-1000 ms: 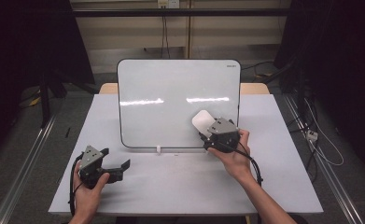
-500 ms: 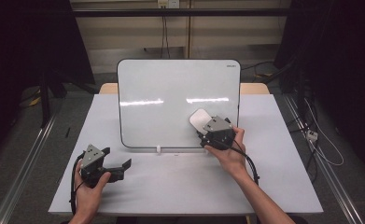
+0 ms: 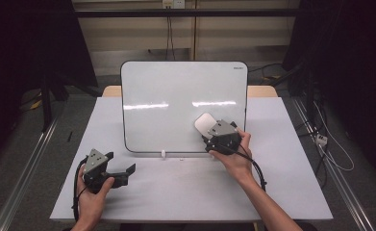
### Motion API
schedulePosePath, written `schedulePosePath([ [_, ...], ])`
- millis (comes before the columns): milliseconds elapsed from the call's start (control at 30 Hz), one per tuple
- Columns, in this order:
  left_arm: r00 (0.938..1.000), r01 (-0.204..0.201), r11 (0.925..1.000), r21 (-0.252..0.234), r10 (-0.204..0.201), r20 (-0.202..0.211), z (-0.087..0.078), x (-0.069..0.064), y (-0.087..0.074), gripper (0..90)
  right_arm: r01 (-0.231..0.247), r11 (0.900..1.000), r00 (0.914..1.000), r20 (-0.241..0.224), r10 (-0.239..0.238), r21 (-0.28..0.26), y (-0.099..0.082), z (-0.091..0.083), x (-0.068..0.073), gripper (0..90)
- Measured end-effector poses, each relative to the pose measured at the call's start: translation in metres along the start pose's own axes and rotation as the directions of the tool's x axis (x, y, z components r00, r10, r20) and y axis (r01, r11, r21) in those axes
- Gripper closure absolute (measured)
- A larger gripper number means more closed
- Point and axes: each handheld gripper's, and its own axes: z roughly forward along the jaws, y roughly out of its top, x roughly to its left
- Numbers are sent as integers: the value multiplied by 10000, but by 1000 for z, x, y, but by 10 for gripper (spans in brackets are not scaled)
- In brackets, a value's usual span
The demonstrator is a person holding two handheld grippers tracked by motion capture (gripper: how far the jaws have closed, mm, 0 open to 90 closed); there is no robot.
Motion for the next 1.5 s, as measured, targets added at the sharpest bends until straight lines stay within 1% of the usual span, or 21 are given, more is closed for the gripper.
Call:
schedulePosePath([
  [167,10000,65,10000,-14,-65,-7,1,0,0,58,-105,9999,9999,-123,104,-39,0,0,-2,291],
  [367,10000,5,10000,13,-5,-5,2,-1,0,58,-268,9996,9992,-297,265,-87,-1,-1,-3,267],
  [600,10000,39,10000,-31,-39,41,2,0,0,58,-454,9989,9984,-327,452,-63,-2,-3,-6,222],
  [733,10000,55,10000,15,-55,77,3,0,0,58,-414,9991,9988,-270,411,-87,0,-4,-6,203],
  [867,10000,-30,10000,10,30,61,1,-1,0,58,-465,9988,9986,-269,462,-128,-1,-3,-6,189],
  [967,9999,96,10000,-12,-96,46,2,0,0,58,-489,9987,9982,-347,484,-137,-1,-3,-5,179],
  [1067,10000,-10,10000,50,10,87,2,0,0,58,-451,9985,9981,-423,438,-301,1,-3,-5,146],
  [1200,9999,4,10000,-28,-3,128,2,-2,0,58,-681,9969,9957,-653,655,-386,2,-5,-4,94],
  [1267,9999,8,10000,8,-8,110,1,-1,0,58,-668,9970,9958,-652,642,-387,2,-5,-5,92],
  [1300,9999,58,10000,-19,-57,108,1,-1,0,58,-726,9964,9954,-663,696,-440,2,-6,-5,89],
  [1367,10000,1,10000,-1,-1,79,1,0,0,58,-902,9944,9930,-812,857,-541,2,-6,-7,84],
  [1433,10000,9,10000,-15,-9,82,0,0,0,58,-882,9946,9937,-745,840,-552,2,-7,-7,84],
  [1467,10000,-3,10000,4,3,70,1,0,0,58,-867,9945,9935,-782,821,-579,3,-8,-7,83],
  [1500,9999,69,10000,-1,-69,109,1,0,-1,58,-897,9943,9932,-801,850,-576,3,-8,-7,85],
])
